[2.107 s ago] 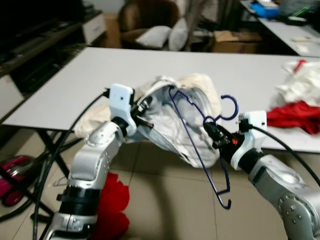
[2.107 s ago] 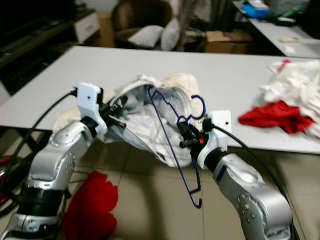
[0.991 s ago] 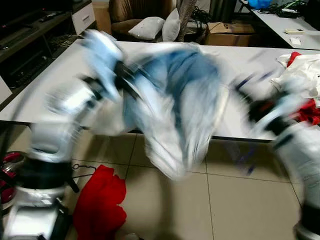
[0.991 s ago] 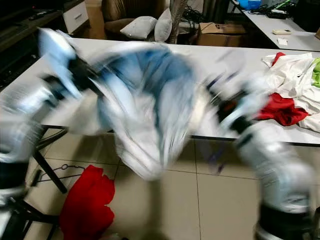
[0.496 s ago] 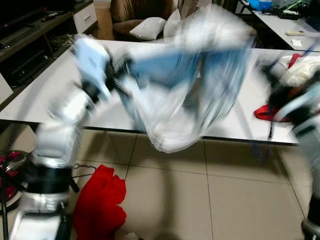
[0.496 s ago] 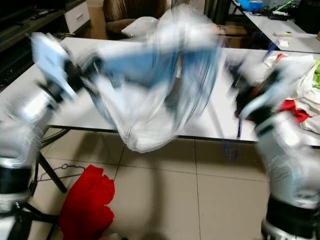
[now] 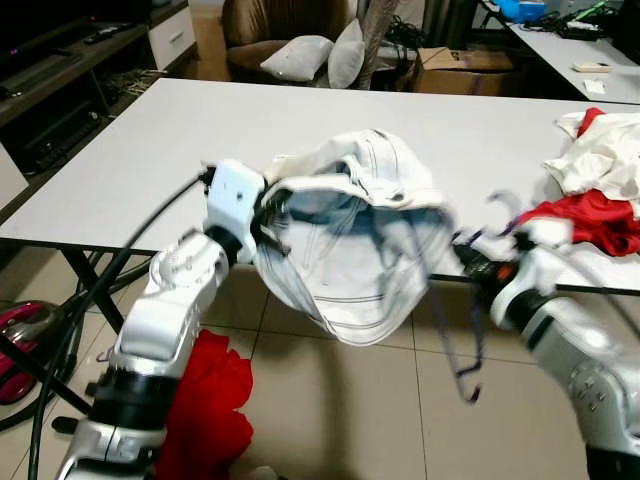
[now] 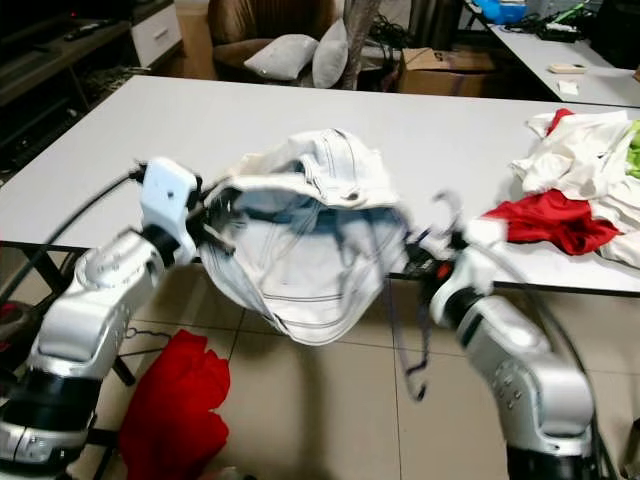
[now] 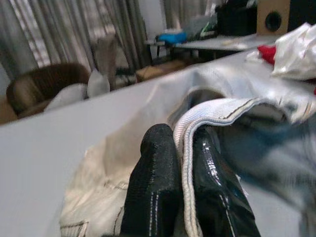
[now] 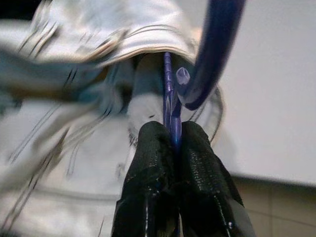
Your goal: Hang hanger
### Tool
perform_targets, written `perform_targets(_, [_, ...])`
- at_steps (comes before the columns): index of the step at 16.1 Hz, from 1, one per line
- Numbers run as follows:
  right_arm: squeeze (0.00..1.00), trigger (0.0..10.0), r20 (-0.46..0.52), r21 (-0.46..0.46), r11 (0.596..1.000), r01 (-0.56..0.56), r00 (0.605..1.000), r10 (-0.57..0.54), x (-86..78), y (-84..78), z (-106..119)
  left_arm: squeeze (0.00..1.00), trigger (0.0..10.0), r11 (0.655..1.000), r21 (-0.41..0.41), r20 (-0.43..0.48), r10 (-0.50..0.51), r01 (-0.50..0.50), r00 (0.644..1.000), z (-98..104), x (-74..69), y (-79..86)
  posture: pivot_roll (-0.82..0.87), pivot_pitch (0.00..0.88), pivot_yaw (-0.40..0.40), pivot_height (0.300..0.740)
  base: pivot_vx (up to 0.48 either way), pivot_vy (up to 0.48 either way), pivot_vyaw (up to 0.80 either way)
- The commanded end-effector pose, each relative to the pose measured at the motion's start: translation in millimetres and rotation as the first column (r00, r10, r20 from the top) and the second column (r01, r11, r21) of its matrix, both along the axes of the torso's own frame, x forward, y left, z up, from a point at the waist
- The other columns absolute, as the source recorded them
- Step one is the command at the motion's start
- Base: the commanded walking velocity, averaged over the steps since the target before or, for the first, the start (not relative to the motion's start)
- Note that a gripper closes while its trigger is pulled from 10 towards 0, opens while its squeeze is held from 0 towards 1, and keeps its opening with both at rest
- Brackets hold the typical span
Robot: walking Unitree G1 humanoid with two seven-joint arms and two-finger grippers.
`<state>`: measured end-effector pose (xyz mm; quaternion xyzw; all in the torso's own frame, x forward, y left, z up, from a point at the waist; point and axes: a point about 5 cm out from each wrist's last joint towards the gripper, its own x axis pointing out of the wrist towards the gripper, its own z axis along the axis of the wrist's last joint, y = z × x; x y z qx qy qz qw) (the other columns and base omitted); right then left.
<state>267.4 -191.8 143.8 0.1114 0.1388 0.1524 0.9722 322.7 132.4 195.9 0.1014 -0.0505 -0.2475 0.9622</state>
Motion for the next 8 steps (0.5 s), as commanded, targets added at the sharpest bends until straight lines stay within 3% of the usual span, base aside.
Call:
perform_targets(1, [0.0, 10.0, 0.03, 0.0, 0.998, -0.067, 0.997, 0.067, -0.8, 7.7, 6.7, 0.0, 0.0, 1.0, -0.005, 0.074, -0.008, 0.008, 0.997, 15.7, 0.4, -0.6, 0.03, 0.0, 0.016, 0.74, 0.0, 0.0, 0.0])
perform_targets(3, [0.0, 10.0, 0.101, 0.029, 0.995, -0.091, 0.991, 0.088, 1.5, 14.8, 15.0, 0.0, 0.0, 0.993, -0.03, 0.105, -0.111, 0.115, 0.988, 26.4, -5.4, -10.8, 0.04, 0.0, 0.02, 0.74, 0.0, 0.0, 0.0])
perform_targets(5, [0.0, 10.0, 0.186, 0.079, 0.992, -0.095, 0.979, 0.079, 6.7, 20.5, 28.5, 0.0, 0.0, 0.98, 0.005, 0.077, -0.199, 0.199, 0.977, 26.2, -11.1, -18.3, 0.04, 0.0, 0.018, 0.74, 0.0, 0.0, 0.0])
perform_targets(6, [0.0, 10.0, 0.248, 0.112, 0.979, -0.169, 0.959, 0.138, 5.7, 31.0, 40.6, 0.0, 0.9, 0.974, 0.053, 0.08, -0.224, 0.22, 0.971, 26.7, -11.7, -19.8, 0.04, 0.0, 0.016, 0.74, 0.0, 0.0, 0.0])
perform_targets(8, [0.0, 10.0, 0.239, 0.077, 0.938, -0.339, 0.919, 0.312, -1.8, 52.4, 42.3, 0.0, 0.0, 0.968, 0.089, 0.144, -0.245, 0.234, 0.959, 37.2, -7.8, -23.6, 0.04, 0.0, 0.013, 0.74, 0.0, 0.0, 0.0])
